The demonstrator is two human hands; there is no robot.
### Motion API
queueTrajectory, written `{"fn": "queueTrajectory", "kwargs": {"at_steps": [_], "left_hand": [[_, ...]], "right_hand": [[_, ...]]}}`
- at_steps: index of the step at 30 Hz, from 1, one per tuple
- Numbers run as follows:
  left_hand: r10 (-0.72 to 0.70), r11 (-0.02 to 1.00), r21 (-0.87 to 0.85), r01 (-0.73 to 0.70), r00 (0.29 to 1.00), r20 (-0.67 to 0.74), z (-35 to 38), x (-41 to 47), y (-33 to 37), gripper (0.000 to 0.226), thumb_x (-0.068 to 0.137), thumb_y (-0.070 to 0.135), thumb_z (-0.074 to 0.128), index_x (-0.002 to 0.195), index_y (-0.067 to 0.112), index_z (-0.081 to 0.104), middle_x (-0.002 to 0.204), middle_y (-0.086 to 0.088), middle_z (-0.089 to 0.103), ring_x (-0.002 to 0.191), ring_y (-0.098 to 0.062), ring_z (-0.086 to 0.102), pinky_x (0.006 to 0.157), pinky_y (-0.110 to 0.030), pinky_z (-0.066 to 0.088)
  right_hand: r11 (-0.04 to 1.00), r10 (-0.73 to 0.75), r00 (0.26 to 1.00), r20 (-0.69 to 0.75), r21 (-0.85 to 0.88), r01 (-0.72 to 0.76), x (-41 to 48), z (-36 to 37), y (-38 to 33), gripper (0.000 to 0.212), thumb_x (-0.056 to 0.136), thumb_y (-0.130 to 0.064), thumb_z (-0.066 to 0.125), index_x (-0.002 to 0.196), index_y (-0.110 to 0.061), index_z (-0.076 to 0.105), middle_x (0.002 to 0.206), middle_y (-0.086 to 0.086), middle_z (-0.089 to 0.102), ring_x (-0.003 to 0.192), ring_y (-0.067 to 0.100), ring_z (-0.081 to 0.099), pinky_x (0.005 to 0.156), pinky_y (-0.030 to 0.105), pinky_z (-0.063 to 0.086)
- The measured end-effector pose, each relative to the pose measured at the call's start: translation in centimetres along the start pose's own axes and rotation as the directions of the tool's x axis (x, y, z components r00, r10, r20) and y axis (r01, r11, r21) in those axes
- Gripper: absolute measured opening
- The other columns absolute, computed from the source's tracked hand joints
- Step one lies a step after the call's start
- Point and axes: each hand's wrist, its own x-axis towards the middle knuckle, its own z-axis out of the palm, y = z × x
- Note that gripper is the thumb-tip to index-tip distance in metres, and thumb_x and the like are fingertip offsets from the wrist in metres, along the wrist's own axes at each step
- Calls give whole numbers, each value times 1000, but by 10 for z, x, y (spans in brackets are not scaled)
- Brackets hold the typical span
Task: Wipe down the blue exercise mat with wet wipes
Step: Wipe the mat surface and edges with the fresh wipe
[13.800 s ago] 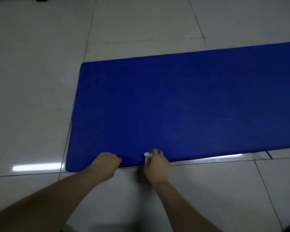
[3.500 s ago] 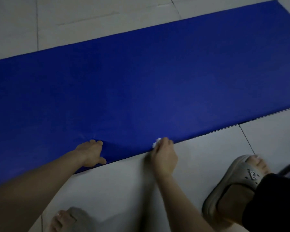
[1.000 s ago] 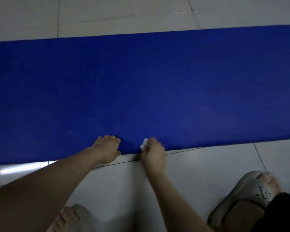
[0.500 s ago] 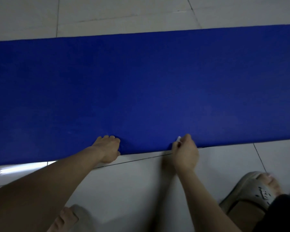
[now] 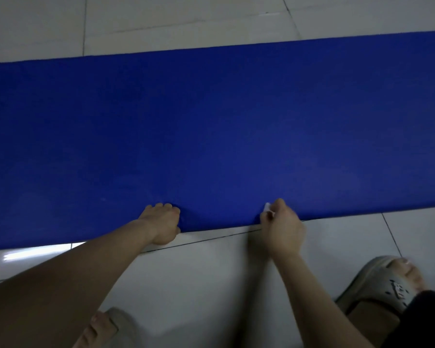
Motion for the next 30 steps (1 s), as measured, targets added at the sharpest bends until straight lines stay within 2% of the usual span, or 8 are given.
{"fn": "queueTrajectory", "kwargs": {"at_steps": [4, 6, 9, 15, 20, 22, 25, 30], "left_hand": [[-3, 1000, 23, 3, 1000, -1, 1, 2, 0, 29, 104, 38, 43, 125, 18, 49, 127, -3, 50, 117, -23, 46, 105, -38, 36], [-1, 1000, 29, 1, 1000, 4, 1, 2, 1, 31, 104, 38, 44, 127, 18, 49, 128, -3, 50, 117, -23, 47, 105, -37, 36], [-9, 1000, 30, 9, 1000, 5, 1, 3, 2, 34, 103, 40, 47, 128, 18, 50, 129, -4, 52, 118, -24, 48, 103, -37, 38], [-9, 1000, 28, 8, 1000, 16, -2, 4, 1, 33, 102, 40, 47, 127, 18, 50, 129, -4, 52, 119, -24, 48, 103, -37, 38], [4, 999, 32, -4, 1000, 19, -2, 3, 2, 33, 104, 39, 44, 129, 18, 50, 132, -3, 51, 120, -23, 47, 106, -35, 37], [4, 1000, 28, -5, 1000, 20, -2, 3, 2, 32, 104, 39, 44, 128, 19, 50, 131, -3, 51, 119, -23, 47, 106, -36, 38], [2, 999, 37, -3, 1000, 29, -3, 3, 2, 32, 104, 39, 44, 128, 19, 50, 131, -3, 51, 119, -23, 47, 106, -36, 38], [3, 999, 53, -6, 999, 41, -3, 5, 2, 31, 104, 37, 44, 128, 19, 50, 130, -3, 51, 118, -23, 48, 106, -36, 38]], "right_hand": [[999, 50, 999, 15, 22, -50, -7, 9, -23, 20, 100, -30, 52, 88, -15, 49, 80, 4, 61, 77, 28, 62, 62, 35, 40], [996, -70, 988, 136, 63, 62, -25, 27, -55, 20, 103, -33, 49, 93, -16, 55, 87, 3, 64, 81, 24, 62, 64, 32, 37], [959, -282, 908, 310, 59, 277, -57, 57, -105, 16, 102, -29, 51, 95, -16, 59, 90, 3, 67, 78, 20, 61, 62, 31, 35], [876, -477, 826, 301, 86, 475, -43, 49, -90, 17, 101, -32, 52, 96, -16, 56, 93, 4, 62, 82, 26, 59, 59, 35, 41], [908, -417, 908, 49, -29, 418, -16, 25, -31, 24, 90, -30, 68, 75, -13, 62, 84, 6, 51, 74, 26, 50, 58, 33, 39], [937, -350, 936, -24, -8, 350, -9, 17, -20, 25, 88, -26, 64, 68, -11, 59, 81, 5, 44, 68, 25, 44, 58, 31, 35], [955, -297, 953, 61, 12, 297, -11, 14, -26, 23, 97, -25, 52, 76, -15, 53, 75, 1, 46, 58, 22, 41, 54, 31, 33], [954, -300, 944, 138, 61, 294, -30, 32, -60, 18, 102, -24, 48, 86, -16, 44, 76, 0, 50, 59, 22, 46, 52, 33, 32]]}}
